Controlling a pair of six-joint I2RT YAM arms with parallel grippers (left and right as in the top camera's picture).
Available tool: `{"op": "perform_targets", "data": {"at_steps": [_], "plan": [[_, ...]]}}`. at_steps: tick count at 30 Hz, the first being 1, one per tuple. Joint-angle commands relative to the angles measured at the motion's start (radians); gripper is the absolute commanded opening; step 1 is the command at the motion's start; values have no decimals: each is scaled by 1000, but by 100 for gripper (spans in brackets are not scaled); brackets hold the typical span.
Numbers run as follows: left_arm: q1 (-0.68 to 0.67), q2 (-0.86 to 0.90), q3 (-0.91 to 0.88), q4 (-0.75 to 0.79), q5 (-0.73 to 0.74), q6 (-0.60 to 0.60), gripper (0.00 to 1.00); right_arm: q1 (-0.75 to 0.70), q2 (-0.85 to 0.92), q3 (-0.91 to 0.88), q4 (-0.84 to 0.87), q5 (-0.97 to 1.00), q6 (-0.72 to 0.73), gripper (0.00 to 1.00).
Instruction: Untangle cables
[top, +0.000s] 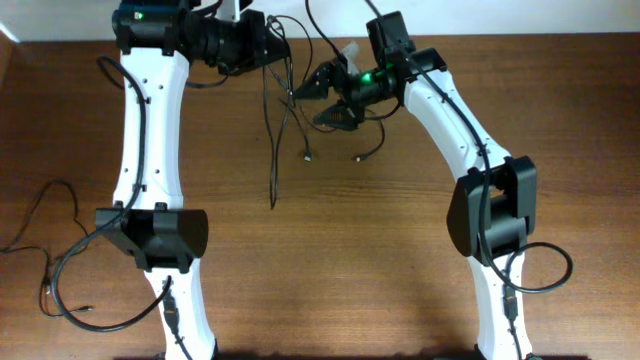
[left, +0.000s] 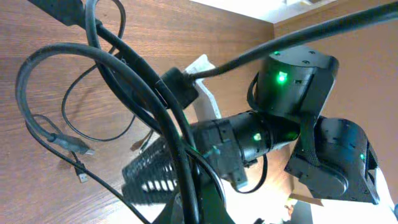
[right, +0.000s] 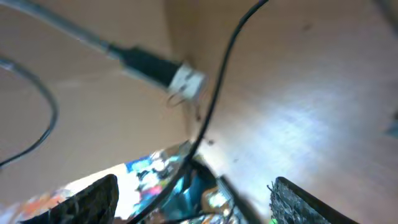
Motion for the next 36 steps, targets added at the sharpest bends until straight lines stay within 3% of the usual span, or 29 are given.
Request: {"op": "perform_targets", "data": {"at_steps": [1,3,8,9,11,12,13,15,16,17,19,20,21,24,26,28,32,36], "plan": [[5,-10,9,-2,-53,20,0,27,-4,2,4,-185,0,75],[8,-10,9,-3,-53,20,0,48,-4,2,4,-185,-3,64],[10,-10,9,0,-82,20,0,67,-4,2,70,-126,151,63],[10,-10,9,-2,-106,20,0,77,-4,2,92,-117,173,57],[17,-10,9,-3,-115,20,0,78,-4,2,97,-120,172,20],[23,-10,9,-2,-143,20,0,76,-4,2,97,-121,172,7],[32,-10,9,-3,-159,20,0,69,-4,2,97,-127,154,4],[56,-10,9,-21,-256,21,0,37,-4,2,85,-127,54,4],[57,-10,9,-56,-393,23,0,16,-5,2,47,-107,6,4],[55,-10,9,-100,-526,84,0,-14,-14,2,-87,14,-105,4],[54,-10,9,-220,-818,96,0,-47,-38,2,-284,270,-212,4],[53,-10,9,-283,-918,97,0,-58,-55,2,-344,354,-260,4],[51,-10,9,-332,-925,133,0,-68,-68,8,-377,405,-291,4],[-43,-10,-67,-335,-781,303,0,-164,-106,66,-483,452,-376,4],[-131,-10,-123,-335,-519,512,0,-219,-153,70,-537,369,-531,4],[-199,-10,-138,-335,-391,663,0,-246,-188,70,-596,353,-628,4],[-183,-10,-138,-334,-232,686,0,-228,-201,70,-603,296,-636,4],[-145,-10,-138,-324,-156,595,0,-129,-201,70,-553,237,-614,32]]}}
